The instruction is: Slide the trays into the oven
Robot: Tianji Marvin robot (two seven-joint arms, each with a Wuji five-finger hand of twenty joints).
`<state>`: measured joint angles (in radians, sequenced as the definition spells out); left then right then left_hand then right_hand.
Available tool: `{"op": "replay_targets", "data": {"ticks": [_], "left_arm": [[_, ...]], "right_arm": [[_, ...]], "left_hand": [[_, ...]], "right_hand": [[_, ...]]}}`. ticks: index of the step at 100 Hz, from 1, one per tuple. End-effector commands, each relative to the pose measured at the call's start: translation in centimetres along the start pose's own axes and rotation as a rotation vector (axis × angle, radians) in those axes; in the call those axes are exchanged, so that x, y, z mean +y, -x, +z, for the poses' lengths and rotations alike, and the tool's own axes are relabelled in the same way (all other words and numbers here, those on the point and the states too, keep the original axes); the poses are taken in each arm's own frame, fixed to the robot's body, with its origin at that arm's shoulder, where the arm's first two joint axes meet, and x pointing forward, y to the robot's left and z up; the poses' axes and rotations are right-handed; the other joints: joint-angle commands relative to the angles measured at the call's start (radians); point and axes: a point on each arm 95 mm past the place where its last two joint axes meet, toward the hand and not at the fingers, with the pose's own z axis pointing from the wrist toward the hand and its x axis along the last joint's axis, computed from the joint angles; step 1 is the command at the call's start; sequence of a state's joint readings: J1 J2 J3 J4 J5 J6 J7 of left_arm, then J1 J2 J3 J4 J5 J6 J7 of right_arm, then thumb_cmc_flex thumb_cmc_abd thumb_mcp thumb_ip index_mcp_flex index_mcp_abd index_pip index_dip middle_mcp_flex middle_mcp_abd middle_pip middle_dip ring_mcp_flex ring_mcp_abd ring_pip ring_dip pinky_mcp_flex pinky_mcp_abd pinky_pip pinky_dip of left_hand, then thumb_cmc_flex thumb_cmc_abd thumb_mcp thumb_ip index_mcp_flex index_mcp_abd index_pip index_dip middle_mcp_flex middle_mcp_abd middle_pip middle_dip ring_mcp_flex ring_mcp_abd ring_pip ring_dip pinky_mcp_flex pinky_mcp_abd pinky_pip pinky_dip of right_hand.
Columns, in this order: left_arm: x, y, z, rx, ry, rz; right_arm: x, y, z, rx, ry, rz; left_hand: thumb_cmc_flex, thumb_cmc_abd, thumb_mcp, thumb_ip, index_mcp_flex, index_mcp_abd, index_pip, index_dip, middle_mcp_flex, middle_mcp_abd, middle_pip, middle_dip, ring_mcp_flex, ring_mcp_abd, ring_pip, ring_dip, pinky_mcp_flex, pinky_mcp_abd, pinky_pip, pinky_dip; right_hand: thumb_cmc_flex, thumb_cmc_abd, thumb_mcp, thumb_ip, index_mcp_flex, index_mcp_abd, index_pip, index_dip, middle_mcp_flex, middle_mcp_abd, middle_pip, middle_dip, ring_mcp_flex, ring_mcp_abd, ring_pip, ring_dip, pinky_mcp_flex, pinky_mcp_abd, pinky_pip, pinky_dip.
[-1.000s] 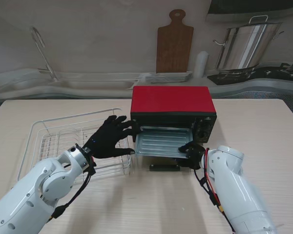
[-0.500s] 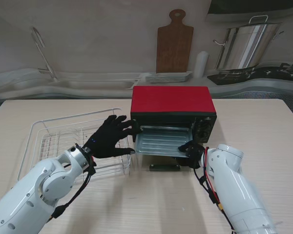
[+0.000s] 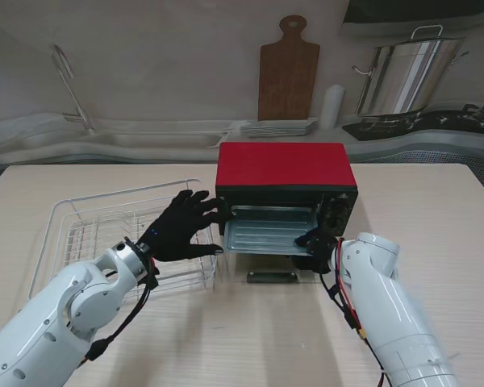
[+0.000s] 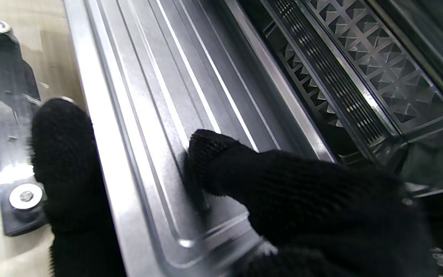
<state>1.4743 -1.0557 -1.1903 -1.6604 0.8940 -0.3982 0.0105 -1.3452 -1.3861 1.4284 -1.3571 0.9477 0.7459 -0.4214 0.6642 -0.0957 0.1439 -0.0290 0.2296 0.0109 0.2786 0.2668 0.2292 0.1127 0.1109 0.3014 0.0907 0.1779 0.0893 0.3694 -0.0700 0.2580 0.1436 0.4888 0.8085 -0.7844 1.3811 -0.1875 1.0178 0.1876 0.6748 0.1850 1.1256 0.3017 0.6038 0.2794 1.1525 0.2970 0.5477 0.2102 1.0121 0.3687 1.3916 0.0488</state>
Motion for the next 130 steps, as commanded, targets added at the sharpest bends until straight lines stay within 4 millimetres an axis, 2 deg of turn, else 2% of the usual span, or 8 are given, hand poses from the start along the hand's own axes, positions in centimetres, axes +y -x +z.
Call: {"op": "replay_targets", "data": {"ticks": [1,42,54,90,115,121,126,130], "left_arm": [[0.0,-0.3,0.1,0.001,0.007,-0.005],[0.0,-0.3,0.0,-0.006,0.007,-0.007],[0.0,-0.3,0.0,-0.008,0.006,-0.007],[0.0,-0.3,-0.1,-0.013,0.004,-0.008],[0.0,-0.3,-0.2,-0.017,0.002,-0.01],[0.0,-0.3,-0.2,-0.017,0.001,-0.012],[0.0,-0.3,-0.2,-0.017,0.001,-0.012],[0.0,-0.3,-0.2,-0.016,0.0,-0.013]], "right_arm": [[-0.8,0.2,0.3,-0.003,-0.025,0.003],[-1.1,-0.2,1.4,-0.007,-0.014,0.016],[-1.2,-0.2,1.7,-0.004,-0.016,0.027],[-1.7,-0.1,2.0,0.003,-0.014,0.063],[-1.7,0.0,1.9,0.008,-0.013,0.054],[-1.6,0.1,1.9,0.01,-0.011,0.049],[-1.6,0.1,1.8,0.011,-0.008,0.041],[-1.5,0.1,1.8,0.011,-0.007,0.033]], "left_hand": [[0.002,0.043,-0.034,0.044,-0.045,-0.015,-0.001,-0.015,-0.041,-0.018,-0.007,-0.021,-0.037,-0.02,-0.014,-0.012,-0.016,-0.028,-0.051,-0.016],[0.001,0.042,-0.033,0.044,-0.045,-0.015,0.001,-0.013,-0.039,-0.017,-0.007,-0.021,-0.037,-0.02,-0.014,-0.012,-0.015,-0.028,-0.05,-0.015],[0.001,0.042,-0.033,0.044,-0.045,-0.014,0.001,-0.013,-0.038,-0.015,-0.007,-0.021,-0.037,-0.02,-0.014,-0.012,-0.016,-0.028,-0.05,-0.015],[0.001,0.041,-0.032,0.044,-0.044,-0.013,0.002,-0.012,-0.038,-0.017,-0.006,-0.02,-0.037,-0.018,-0.014,-0.012,-0.016,-0.028,-0.05,-0.016],[0.001,0.041,-0.031,0.043,-0.044,-0.013,0.003,-0.011,-0.037,-0.015,-0.005,-0.02,-0.037,-0.02,-0.014,-0.012,-0.016,-0.027,-0.05,-0.015],[0.0,0.04,-0.031,0.043,-0.043,-0.012,0.004,-0.01,-0.036,-0.016,-0.005,-0.019,-0.037,-0.021,-0.014,-0.012,-0.016,-0.028,-0.05,-0.015],[0.001,0.04,-0.03,0.043,-0.044,-0.012,0.004,-0.01,-0.038,-0.013,-0.005,-0.019,-0.037,-0.019,-0.014,-0.012,-0.016,-0.028,-0.05,-0.015],[0.001,0.041,-0.03,0.043,-0.044,-0.013,0.004,-0.01,-0.038,-0.017,-0.005,-0.019,-0.036,-0.02,-0.014,-0.012,-0.016,-0.028,-0.05,-0.015]], "right_hand": [[0.077,0.022,0.071,-0.019,0.031,-0.067,0.065,0.031,-0.016,0.022,0.025,0.015,0.058,0.047,0.028,0.006,0.012,-0.042,0.021,-0.013],[0.071,0.049,0.046,-0.018,0.005,-0.071,0.048,0.032,-0.047,0.01,0.025,0.021,0.03,0.032,0.002,0.0,-0.003,-0.047,-0.02,-0.035],[0.065,0.089,0.011,-0.017,-0.027,-0.076,0.029,0.04,-0.093,0.0,0.026,0.033,-0.008,0.02,-0.032,0.001,-0.02,-0.059,-0.077,-0.063],[0.038,0.155,-0.063,-0.016,-0.104,-0.058,0.004,0.01,-0.184,-0.005,0.021,0.042,-0.094,0.001,-0.108,-0.001,-0.103,-0.067,-0.172,-0.068],[-0.004,0.127,-0.154,-0.016,-0.189,-0.035,-0.01,-0.04,-0.267,-0.003,0.022,0.05,-0.154,-0.009,-0.171,-0.006,-0.156,-0.075,-0.246,-0.068],[-0.022,0.119,-0.186,-0.011,-0.206,-0.028,-0.011,-0.05,-0.286,-0.002,0.032,0.055,-0.162,-0.005,-0.182,-0.005,-0.161,-0.074,-0.257,-0.067],[-0.05,0.094,-0.179,0.011,-0.21,-0.021,-0.019,-0.053,-0.296,0.002,0.043,0.059,-0.164,-0.007,-0.184,-0.002,-0.163,-0.074,-0.262,-0.066],[-0.093,0.082,-0.157,0.05,-0.216,-0.017,-0.055,-0.04,-0.307,0.001,0.046,0.059,-0.168,-0.007,-0.191,-0.002,-0.164,-0.076,-0.264,-0.065]]}}
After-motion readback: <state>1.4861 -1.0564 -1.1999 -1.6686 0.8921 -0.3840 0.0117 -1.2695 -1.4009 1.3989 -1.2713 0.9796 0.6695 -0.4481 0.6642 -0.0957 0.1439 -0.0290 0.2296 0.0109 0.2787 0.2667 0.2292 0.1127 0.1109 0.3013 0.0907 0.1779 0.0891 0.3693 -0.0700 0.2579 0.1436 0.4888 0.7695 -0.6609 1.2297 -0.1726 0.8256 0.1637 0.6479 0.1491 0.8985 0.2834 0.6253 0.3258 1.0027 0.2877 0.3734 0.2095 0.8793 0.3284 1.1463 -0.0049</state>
